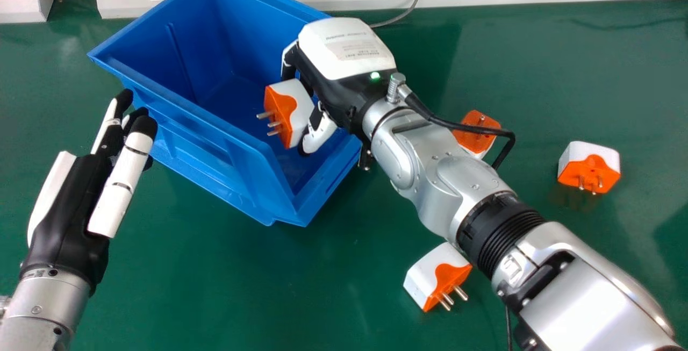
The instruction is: Pick all objects and put in blue box
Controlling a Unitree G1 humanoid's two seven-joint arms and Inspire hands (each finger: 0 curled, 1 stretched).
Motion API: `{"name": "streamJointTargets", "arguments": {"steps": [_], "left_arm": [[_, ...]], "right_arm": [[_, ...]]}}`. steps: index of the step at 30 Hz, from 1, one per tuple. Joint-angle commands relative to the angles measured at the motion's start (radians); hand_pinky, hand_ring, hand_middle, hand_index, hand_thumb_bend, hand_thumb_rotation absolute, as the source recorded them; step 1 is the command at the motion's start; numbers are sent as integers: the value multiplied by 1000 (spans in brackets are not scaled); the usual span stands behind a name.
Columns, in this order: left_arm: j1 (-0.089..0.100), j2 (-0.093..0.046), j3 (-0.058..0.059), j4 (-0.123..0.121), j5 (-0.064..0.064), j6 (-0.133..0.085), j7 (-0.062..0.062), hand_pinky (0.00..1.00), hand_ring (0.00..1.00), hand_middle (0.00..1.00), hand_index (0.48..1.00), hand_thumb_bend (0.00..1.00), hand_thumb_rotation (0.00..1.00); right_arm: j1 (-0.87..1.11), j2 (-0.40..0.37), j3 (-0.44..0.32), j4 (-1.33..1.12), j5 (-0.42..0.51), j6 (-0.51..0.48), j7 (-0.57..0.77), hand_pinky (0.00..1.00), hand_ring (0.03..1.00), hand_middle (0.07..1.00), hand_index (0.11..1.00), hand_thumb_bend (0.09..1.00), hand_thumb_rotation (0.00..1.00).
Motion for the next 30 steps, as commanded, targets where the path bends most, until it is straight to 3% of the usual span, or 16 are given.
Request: {"name": "streamJointTargets", "arguments": {"steps": [1,5,10,15,30], "left_arm": [[5,-2,-5,-42,14,3,16,908,964,975,1000,444,1000],[12,-13,-18,-73,37,25,32,905,962,974,1000,449,1000],[18,-22,-31,-93,55,43,44,894,958,968,998,461,1000],[21,-26,-35,-108,59,52,44,890,956,967,998,470,1000],[19,-27,-38,-99,65,33,36,883,953,964,999,476,1000]], "right_arm": [[-63,9,1,5,15,-20,-35,350,460,535,460,494,0],[-71,9,0,24,18,-41,-44,352,463,537,456,494,0],[-72,12,0,40,19,-50,-59,353,464,538,453,494,0],[-69,20,0,55,20,-49,-67,353,463,538,454,495,0],[-59,29,0,54,42,-33,-27,352,448,532,478,495,0]]}}
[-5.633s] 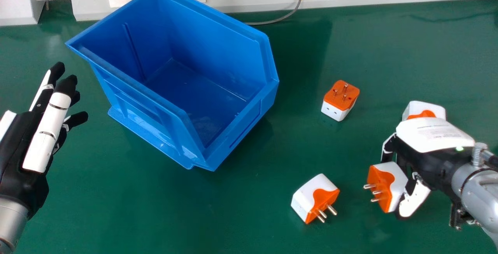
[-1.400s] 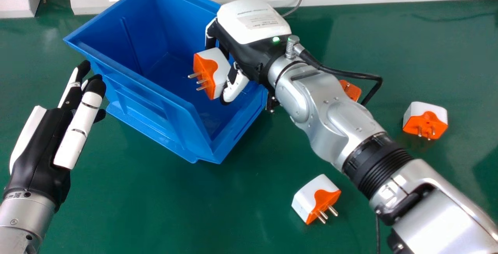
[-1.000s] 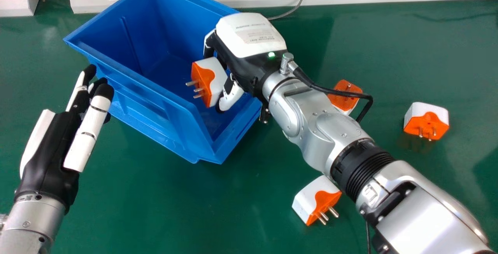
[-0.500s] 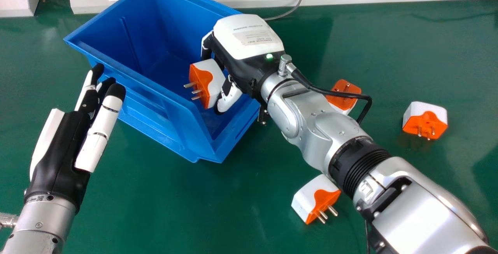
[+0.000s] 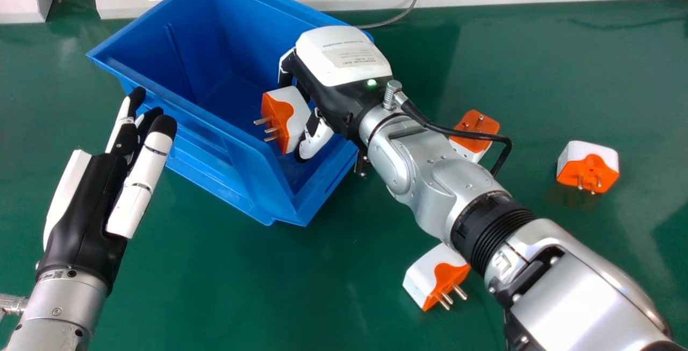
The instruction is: Pick all objects and put in blue box
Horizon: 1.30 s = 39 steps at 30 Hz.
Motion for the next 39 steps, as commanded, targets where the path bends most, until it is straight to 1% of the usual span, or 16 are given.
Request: {"name": "streamJointTargets", "arguments": {"steps": [1,7,11,12,13,15,17,18,19,22,25,28,31,39], "left_arm": [[1,4,-2,-19,5,-25,1,883,953,964,999,476,1000],[-1,6,-5,-16,10,-30,0,882,953,963,1000,477,1000],[-2,9,-5,-10,11,-35,-3,882,953,963,1000,477,1000],[-3,10,-5,-8,11,-35,-4,881,953,963,1000,475,1000],[-4,10,-5,-6,12,-36,-4,881,953,963,1000,475,1000],[-5,9,-5,-7,14,-35,-5,881,953,963,1000,473,1000],[-7,10,-5,-6,16,-34,-6,880,952,963,1000,474,1000],[-8,10,-5,-4,16,-33,-6,880,952,962,1000,474,1000],[-9,11,-5,-3,16,-33,-6,880,952,962,1000,474,1000],[-10,11,-4,-2,17,-34,-7,881,952,962,1000,473,1000],[-16,13,-4,8,15,-37,-9,883,953,963,1000,472,1000],[-22,13,-3,16,13,-39,-10,885,953,963,1000,472,1000],[-24,12,-3,18,13,-38,-10,887,953,963,1000,472,1000],[-29,13,-3,25,13,-37,-11,889,954,964,1000,472,1000]], "right_arm": [[-37,7,-3,-19,18,-1,12,352,448,532,478,495,0],[-23,6,-22,-36,55,2,43,345,452,549,484,493,0],[-15,4,-14,-41,61,15,40,341,449,549,495,492,0],[-13,2,-11,-43,58,18,37,375,492,583,494,497,24],[-11,2,-9,-45,57,20,35,375,492,583,494,497,24],[-8,0,-5,-47,54,22,33,479,617,687,597,605,26],[-3,-4,-4,-54,54,18,30,548,703,762,677,678,29],[0,-5,-4,-58,55,15,27,576,736,792,709,705,30],[3,-7,-4,-62,55,12,23,576,736,792,709,705,30],[10,-11,-2,-71,53,9,17,655,818,867,781,758,28],[15,-19,7,-71,44,-7,-4,706,868,912,824,786,27],[16,-25,14,-68,38,-18,-23,735,895,936,849,798,27],[15,-27,23,-65,33,-20,-36,771,924,960,875,814,35],[19,-34,32,-78,34,-15,-36,808,952,983,898,834,62]]}}
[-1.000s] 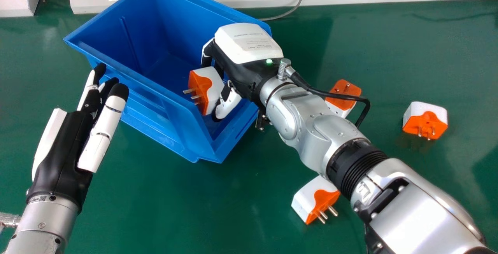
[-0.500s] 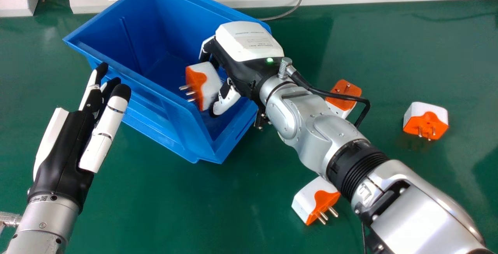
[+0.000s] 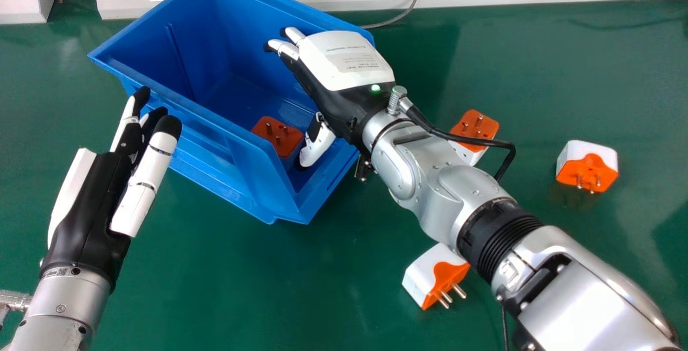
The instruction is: Pick all objects and put in blue box
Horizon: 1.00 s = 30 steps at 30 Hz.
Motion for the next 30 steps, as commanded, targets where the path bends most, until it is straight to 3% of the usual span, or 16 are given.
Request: {"name": "streamJointTargets", "arguments": {"steps": [1,9,16,23,30], "left_arm": [[-11,11,1,-7,-1,-19,-2,889,954,964,1000,471,1000],[-11,9,-2,-10,-1,-19,-3,890,954,964,1000,470,1000],[-19,12,-4,-7,2,-10,-2,890,953,963,1000,468,1000],[-32,14,-8,-3,4,1,-2,889,953,962,1000,466,1000],[-49,12,-15,2,8,15,0,885,951,960,999,461,1000]], "right_arm": [[-15,-8,0,-30,-3,-5,-23,810,953,984,899,834,63],[-7,-42,-10,-85,14,-33,6,829,963,991,910,832,38],[-1,-104,21,-172,-50,-29,-20,869,979,998,923,836,40],[37,-156,-15,-299,-49,-14,-1,915,996,1000,930,847,80],[156,-214,-77,-578,-45,65,74,923,999,1000,938,842,73]]}}
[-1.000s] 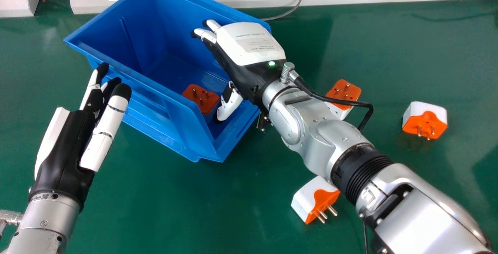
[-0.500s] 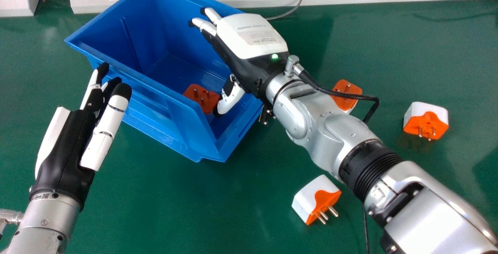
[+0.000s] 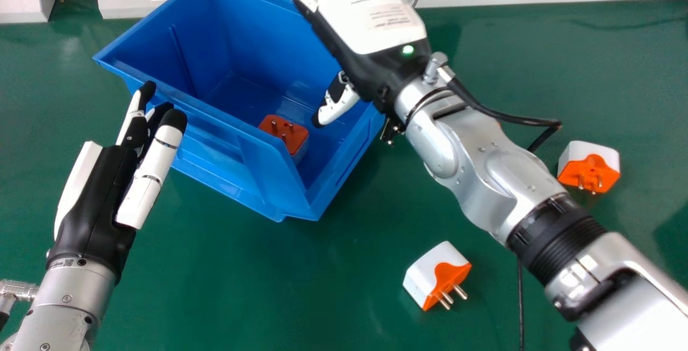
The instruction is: Pick all objects and put in blue box
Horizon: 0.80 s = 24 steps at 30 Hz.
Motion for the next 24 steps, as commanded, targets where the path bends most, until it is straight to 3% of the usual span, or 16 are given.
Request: {"name": "streamJointTargets", "arguments": {"steps": [1,5,9,17,24], "left_arm": [[-12,9,-3,-12,3,-4,1,883,951,960,999,461,1000],[-14,10,-2,-13,0,-4,-1,882,951,960,1000,461,1000],[-16,11,3,3,-8,-14,-5,884,952,962,1000,468,1000],[-15,13,17,27,-22,-32,-13,891,957,964,1000,491,1000],[2,12,29,4,-37,-25,-19,898,962,966,1000,504,1000]], "right_arm": [[27,-13,-32,-97,9,20,13,924,1000,1000,942,838,81],[129,-30,-77,-258,9,56,13,925,1000,1000,945,835,92],[248,-39,-116,-425,-17,115,7,945,1000,1000,940,834,106],[505,-55,-167,-739,-132,262,26,988,1000,1000,976,810,154],[700,-63,-192,-905,-204,330,61,999,1000,1000,996,794,208]]}}
